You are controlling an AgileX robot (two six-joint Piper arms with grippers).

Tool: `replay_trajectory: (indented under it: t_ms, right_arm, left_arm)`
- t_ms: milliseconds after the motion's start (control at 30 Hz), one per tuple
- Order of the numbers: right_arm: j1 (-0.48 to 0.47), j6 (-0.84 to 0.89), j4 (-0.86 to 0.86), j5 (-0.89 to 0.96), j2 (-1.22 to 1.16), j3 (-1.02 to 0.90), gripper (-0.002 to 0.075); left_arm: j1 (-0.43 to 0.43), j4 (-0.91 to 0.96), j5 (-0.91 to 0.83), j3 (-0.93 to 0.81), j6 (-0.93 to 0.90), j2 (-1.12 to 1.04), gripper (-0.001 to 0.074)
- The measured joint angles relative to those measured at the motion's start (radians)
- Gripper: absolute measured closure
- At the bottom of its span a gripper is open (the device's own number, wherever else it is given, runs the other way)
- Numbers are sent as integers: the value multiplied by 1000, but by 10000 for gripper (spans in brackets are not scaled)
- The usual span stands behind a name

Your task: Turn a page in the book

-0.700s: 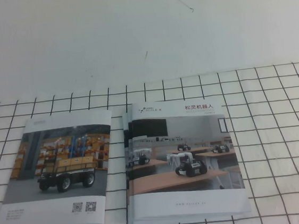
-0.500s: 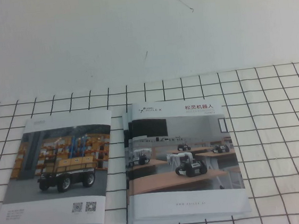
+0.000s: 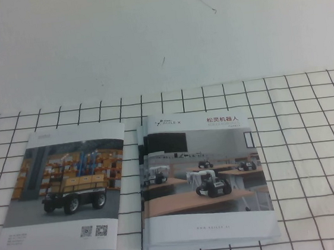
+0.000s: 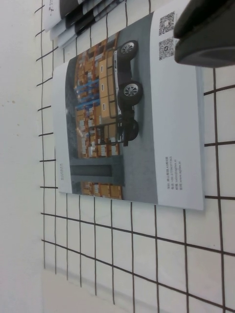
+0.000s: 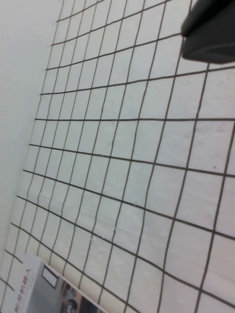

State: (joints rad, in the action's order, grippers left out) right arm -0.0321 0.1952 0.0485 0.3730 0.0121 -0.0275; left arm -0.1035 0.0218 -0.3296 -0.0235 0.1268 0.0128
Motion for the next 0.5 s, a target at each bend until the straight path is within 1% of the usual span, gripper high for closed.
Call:
replay_trajectory:
  t_ms: [100,233,333,500]
  right_arm:
    - [0,0,2,-9,0,0,726]
    - [0,0,6,-28,0,0,725]
    - [0,0,6,-85,0,0,725]
    - [0,0,8,-290,0,0,726]
  left_arm:
    - [0,2,28,-3,0,0,738]
    - [0,4,117,-4,0,0,738]
    - [0,6,230,-4,0,0,738]
    - [0,8,503,-4,0,0,738]
